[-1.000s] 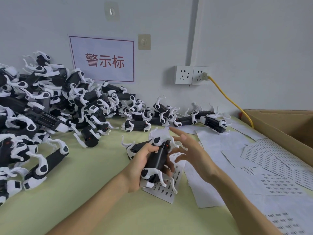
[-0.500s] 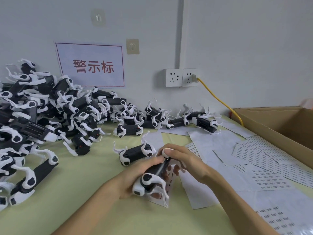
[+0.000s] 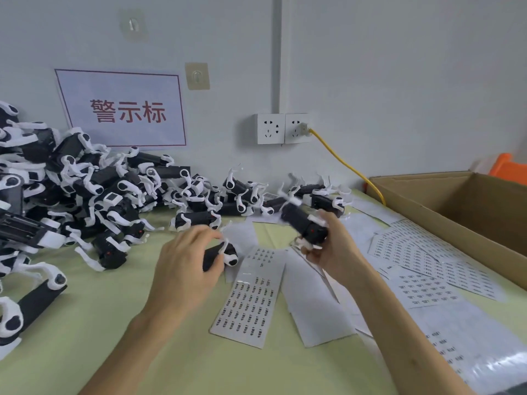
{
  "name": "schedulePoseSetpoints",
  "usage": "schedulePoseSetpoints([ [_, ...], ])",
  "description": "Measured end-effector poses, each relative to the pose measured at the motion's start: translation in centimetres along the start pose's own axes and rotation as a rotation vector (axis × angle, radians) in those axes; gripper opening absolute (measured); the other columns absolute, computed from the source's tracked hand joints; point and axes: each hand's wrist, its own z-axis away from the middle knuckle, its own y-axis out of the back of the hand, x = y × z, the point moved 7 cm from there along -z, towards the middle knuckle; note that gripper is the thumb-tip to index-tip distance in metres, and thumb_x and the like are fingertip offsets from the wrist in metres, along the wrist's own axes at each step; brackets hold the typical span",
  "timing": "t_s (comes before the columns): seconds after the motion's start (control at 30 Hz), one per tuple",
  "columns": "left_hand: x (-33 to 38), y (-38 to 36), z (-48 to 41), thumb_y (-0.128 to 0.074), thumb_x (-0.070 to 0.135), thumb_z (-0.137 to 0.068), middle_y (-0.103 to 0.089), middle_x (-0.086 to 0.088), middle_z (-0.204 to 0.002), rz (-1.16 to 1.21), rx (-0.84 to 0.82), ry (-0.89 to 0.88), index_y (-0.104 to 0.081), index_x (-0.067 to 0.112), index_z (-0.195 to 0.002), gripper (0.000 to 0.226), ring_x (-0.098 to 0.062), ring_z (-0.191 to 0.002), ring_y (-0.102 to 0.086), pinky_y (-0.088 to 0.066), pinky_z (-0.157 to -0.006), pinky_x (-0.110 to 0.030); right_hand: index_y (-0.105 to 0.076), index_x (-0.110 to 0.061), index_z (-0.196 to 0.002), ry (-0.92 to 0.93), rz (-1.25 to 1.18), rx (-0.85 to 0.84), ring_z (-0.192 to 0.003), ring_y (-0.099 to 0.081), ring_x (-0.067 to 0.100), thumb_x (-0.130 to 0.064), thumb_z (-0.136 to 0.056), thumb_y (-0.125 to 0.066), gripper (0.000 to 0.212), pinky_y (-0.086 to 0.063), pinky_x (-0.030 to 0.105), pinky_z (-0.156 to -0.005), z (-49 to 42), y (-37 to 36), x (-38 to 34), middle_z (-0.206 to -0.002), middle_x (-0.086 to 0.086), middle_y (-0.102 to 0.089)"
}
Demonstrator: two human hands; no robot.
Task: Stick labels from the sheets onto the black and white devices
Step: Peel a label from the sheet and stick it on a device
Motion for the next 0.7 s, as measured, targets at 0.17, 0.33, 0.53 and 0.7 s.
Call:
schedulePoseSetpoints([
  [0.17, -1.9, -2.3, 0.9, -0.067, 0.034, -0.094, -0.055, 0.026, -0.114, -0.107, -0.232, 0.112, -0.063, 0.04, -0.122, 0.028, -0.008, -0.097, -0.057, -0.043, -0.071, -0.026, -0.064, -0.007, -0.115, -0.029, -0.093, 0.047, -0.046, -0.058, 0.021, -0.046, -0.097, -0.053, 0.045, -0.042, 0.02, -0.04, 0.3, 2.0, -1.2, -0.086, 0.021, -0.069],
  [0.33, -2.3, -1.6, 0.5, -0.072, 0.028, -0.09, -0.057, 0.032, -0.103, -0.026, -0.229, 0.189, -0.067, 0.042, -0.108, 0.023, -0.004, -0.077, -0.06, -0.044, -0.062, -0.022, -0.034, -0.021, -0.156, 0.573, -0.706, 0.356, -0.108, -0.072, 0.03, -0.04, -0.107, -0.041, 0.053, -0.058, 0.041, -0.091, 1.7, 8.8, -6.6, -0.148, 0.007, -0.051],
  [0.53, -2.6, -1.5, 0.6, -0.078, 0.016, -0.086, -0.057, 0.026, -0.109, 0.04, -0.224, 0.258, -0.07, 0.033, -0.108, 0.029, -0.011, -0.081, -0.064, -0.054, -0.072, -0.035, -0.042, -0.021, -0.152, 0.664, -0.008, 0.668, -0.085, -0.07, 0.014, -0.01, -0.103, -0.045, 0.051, -0.051, 0.034, -0.08, 3.1, 6.7, -6.1, -0.133, 0.0, -0.059],
  [0.7, -3.6, -1.2, 0.5, -0.082, 0.012, -0.082, -0.058, 0.016, -0.12, 0.035, -0.167, 0.308, -0.065, 0.03, -0.122, 0.047, -0.012, -0.088, -0.064, -0.053, -0.075, -0.037, -0.057, -0.024, -0.135, 0.577, 0.312, 0.431, -0.079, -0.071, 0.015, -0.01, -0.099, -0.048, 0.04, -0.055, 0.042, -0.085, 1.9, 2.8, -4.6, -0.121, 0.001, -0.064],
])
